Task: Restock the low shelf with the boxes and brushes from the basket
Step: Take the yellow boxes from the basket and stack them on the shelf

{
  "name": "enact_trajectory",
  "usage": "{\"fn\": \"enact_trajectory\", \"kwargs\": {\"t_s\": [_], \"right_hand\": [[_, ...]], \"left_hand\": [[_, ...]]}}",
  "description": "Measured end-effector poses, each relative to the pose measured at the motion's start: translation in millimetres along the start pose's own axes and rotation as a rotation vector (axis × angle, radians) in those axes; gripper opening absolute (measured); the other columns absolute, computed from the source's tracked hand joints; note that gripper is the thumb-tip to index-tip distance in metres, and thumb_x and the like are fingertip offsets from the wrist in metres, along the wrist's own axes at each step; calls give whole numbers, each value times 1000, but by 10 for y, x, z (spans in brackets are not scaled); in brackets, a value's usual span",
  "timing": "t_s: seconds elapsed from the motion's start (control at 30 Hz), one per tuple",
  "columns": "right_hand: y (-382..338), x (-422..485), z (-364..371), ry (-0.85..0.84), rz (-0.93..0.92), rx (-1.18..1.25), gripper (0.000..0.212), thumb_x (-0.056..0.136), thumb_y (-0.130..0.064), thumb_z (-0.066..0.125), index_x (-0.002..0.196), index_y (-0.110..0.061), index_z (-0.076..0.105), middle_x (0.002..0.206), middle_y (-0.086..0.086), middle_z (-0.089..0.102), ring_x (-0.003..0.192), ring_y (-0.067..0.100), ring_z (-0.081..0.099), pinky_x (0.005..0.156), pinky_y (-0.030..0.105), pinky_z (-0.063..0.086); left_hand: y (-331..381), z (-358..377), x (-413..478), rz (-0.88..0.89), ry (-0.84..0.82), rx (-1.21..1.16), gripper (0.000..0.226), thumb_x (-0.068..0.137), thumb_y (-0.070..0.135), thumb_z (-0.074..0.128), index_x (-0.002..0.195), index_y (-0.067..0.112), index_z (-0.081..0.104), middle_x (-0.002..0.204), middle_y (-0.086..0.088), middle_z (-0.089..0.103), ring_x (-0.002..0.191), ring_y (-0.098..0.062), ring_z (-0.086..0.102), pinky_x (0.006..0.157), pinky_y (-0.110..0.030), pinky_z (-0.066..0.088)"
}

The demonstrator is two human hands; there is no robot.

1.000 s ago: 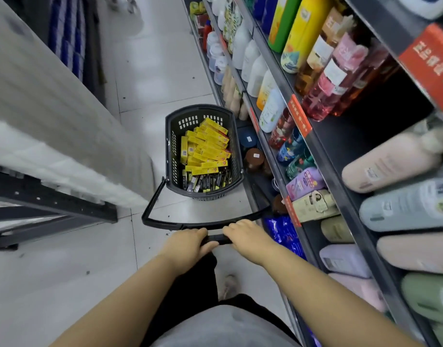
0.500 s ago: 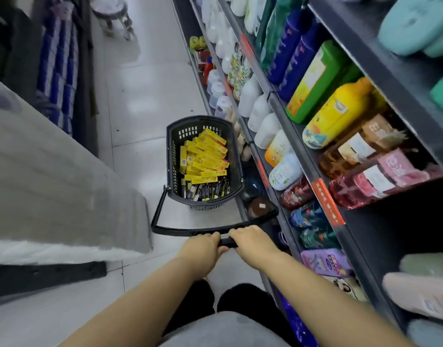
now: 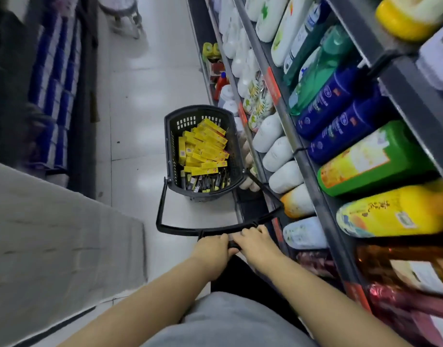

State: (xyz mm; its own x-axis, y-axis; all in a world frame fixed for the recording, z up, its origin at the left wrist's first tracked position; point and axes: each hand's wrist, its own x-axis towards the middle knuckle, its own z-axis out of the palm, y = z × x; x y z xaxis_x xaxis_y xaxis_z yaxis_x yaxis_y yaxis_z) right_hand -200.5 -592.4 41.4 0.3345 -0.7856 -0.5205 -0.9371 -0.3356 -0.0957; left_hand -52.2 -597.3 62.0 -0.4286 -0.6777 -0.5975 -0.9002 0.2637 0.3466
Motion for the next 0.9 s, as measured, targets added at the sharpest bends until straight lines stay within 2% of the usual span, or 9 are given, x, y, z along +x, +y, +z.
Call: {"fn": "enact_trajectory", "kwargs": {"t_s": [0.27,0.4,0.57,0.9], "right_hand": [[660,1514,-1127,35,-78,-30,23,93,-16,43,115,-19,50,111,9,58,109,31,50,87,40,30],[807,2095,-1486,4,-75,-33,23,91,-13,45,113,-19,50,111,9,58,109,30,51,86,40,31],[900,2920,-1885,18,-62,-58,21,93,-13,44,112,-17,50,112,8,57,108,30,51,87,38,32],[1097,4864,-3194,65,-53,-51,20,96,-20,42,113,-16,50,109,9,59,107,30,53,86,39,31]], "left_hand": [[-457,-1259,1212,-52,108,-39,41,99,44,31,112,8,47,115,-14,60,103,-33,55,79,-39,38],[-733,-1731,1690,-76,95,-66,41,97,46,35,107,9,50,113,-13,61,103,-32,55,76,-37,36],[-1240,-2324,2256,-106,88,-43,36,95,51,36,95,16,49,110,-7,61,102,-29,56,85,-42,43],[-2371,-4151,3494,11,19,-86,34,99,39,35,104,7,48,113,-14,58,101,-32,53,73,-35,33]]}}
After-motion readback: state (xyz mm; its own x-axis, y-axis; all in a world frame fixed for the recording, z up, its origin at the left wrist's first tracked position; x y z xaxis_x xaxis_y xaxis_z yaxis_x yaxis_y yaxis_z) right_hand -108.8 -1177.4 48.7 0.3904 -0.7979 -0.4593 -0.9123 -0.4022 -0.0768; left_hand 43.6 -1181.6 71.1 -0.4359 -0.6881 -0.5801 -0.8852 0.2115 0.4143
